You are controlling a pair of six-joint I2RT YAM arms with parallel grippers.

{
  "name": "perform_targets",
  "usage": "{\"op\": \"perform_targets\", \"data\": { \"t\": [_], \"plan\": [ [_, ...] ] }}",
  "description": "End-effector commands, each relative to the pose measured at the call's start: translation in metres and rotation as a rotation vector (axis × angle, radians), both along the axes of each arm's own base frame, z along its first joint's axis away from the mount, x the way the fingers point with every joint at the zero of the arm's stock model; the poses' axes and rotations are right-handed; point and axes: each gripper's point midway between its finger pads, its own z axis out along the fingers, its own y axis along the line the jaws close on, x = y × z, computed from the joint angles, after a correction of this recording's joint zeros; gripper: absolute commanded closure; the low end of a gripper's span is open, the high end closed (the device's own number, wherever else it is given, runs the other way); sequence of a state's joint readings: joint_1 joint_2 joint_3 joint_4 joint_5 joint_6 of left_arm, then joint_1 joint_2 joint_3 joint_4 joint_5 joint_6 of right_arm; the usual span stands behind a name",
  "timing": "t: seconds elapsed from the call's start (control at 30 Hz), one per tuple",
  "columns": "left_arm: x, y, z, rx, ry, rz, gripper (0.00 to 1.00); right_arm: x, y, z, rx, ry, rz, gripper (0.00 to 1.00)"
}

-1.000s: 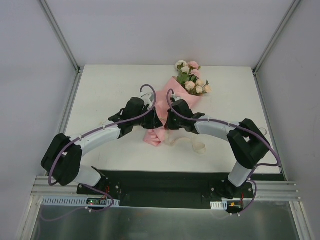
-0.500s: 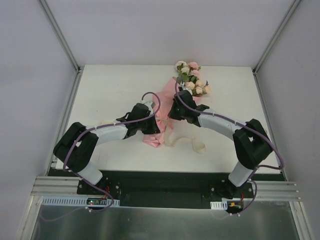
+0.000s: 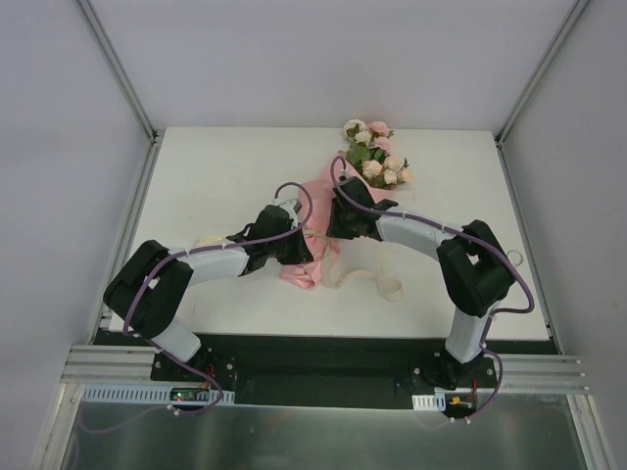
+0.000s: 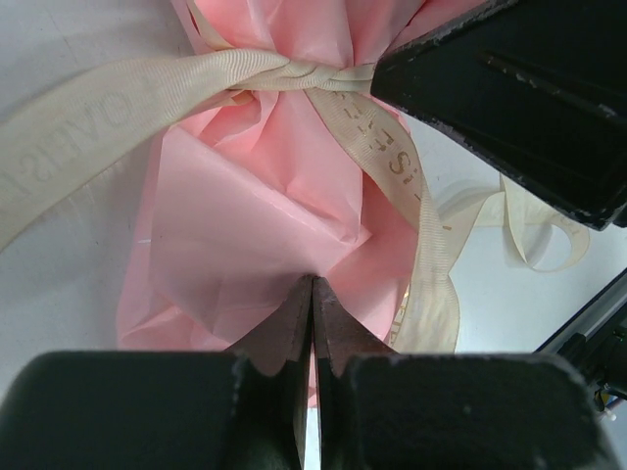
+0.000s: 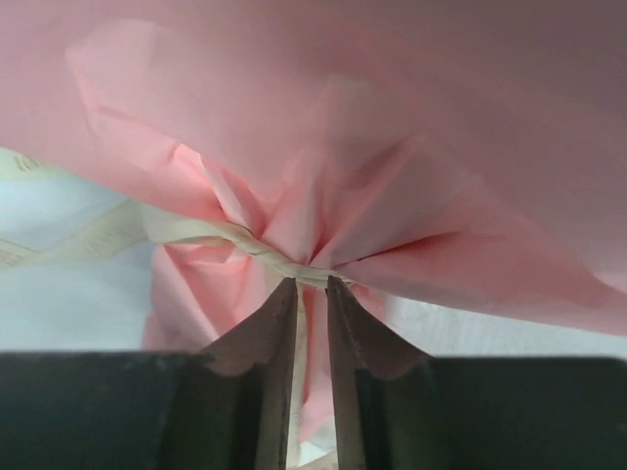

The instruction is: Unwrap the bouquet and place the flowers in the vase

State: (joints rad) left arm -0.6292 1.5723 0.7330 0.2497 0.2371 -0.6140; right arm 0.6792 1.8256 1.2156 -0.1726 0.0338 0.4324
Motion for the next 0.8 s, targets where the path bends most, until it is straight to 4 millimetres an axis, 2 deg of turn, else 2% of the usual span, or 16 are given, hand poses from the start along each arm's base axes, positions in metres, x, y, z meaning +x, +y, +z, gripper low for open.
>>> {"op": "perform_targets", "data": {
  "t": [0.0, 0.07, 0.13, 0.17, 0.27, 0.3, 0.4, 0.6, 0.77],
  "plan": [
    [0.002, -0.004, 0.005, -0.018, -0.019, -0.004, 1.00, 0.004, -0.003, 0.007, -0.126, -0.119, 0.222, 0.76],
    [0.002, -0.004, 0.003, -0.014, -0.013, -0.003, 1.00, 0.008, 0.005, 0.014, -0.139, -0.165, 0.304, 0.77],
    [0.002, -0.004, 0.004, -0.014, -0.011, -0.008, 1.00, 0.005, 0.001, 0.009, -0.228, -0.151, 0.361, 0.80],
    [0.001, -0.004, 0.003, -0.011, -0.012, -0.009, 1.00, 0.012, 0.004, 0.018, -0.266, -0.188, 0.410, 0.81],
    [0.003, -0.002, 0.004, 0.000, -0.020, -0.004, 1.00, 0.012, 0.002, 0.016, -0.320, -0.198, 0.525, 0.81],
    [0.003, -0.001, 0.004, 0.002, -0.024, -0.003, 1.00, 0.007, 0.008, 0.017, -0.294, -0.199, 0.586, 0.81],
    [0.003, 0.001, 0.004, 0.010, -0.032, 0.001, 1.00, 0.002, 0.008, 0.013, -0.307, -0.222, 0.694, 0.81],
    [0.003, 0.001, 0.004, 0.014, -0.037, -0.006, 1.00, -0.007, 0.009, -0.002, -0.254, -0.219, 0.780, 0.81],
    [0.002, 0.001, 0.004, 0.015, -0.038, -0.011, 1.00, -0.003, 0.009, -0.013, -0.271, -0.238, 0.804, 0.78]
  ]
}}
